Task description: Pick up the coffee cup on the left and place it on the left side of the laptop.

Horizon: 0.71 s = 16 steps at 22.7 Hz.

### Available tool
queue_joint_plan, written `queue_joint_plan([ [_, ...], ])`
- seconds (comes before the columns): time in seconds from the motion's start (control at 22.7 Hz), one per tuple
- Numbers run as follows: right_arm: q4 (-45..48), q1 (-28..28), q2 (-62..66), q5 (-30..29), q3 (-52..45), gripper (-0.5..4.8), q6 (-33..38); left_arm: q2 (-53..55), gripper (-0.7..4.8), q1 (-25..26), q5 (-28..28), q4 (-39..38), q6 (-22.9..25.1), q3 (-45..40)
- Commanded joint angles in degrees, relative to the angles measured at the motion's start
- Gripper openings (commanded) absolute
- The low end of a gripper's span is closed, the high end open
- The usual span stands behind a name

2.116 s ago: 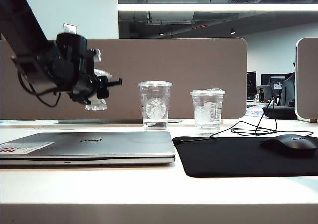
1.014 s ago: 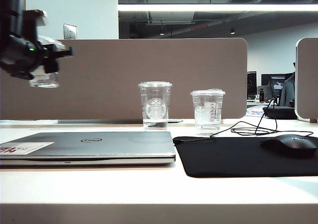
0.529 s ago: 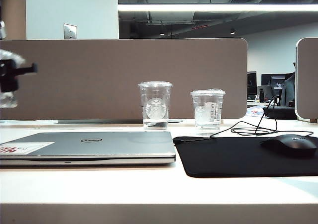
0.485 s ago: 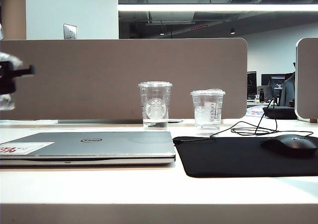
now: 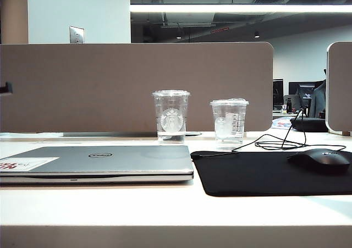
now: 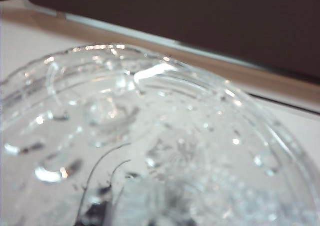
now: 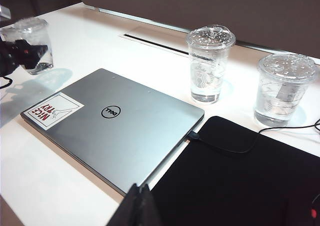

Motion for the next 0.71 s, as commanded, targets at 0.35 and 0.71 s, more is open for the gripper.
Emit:
queue_joint_plan([
  [0.35,0.42,0.04,-0.09,-1.36,0.42,-0.03,-0.17,8.5,1.28,0.33,5.44,9.55,0.11,0.76],
  [0.71,-0.59,0.02,-0.09,-1.38,0.42,-0.03,-0.17,13.03,1.28,0.33,5.53,9.64,0.31,3.19],
])
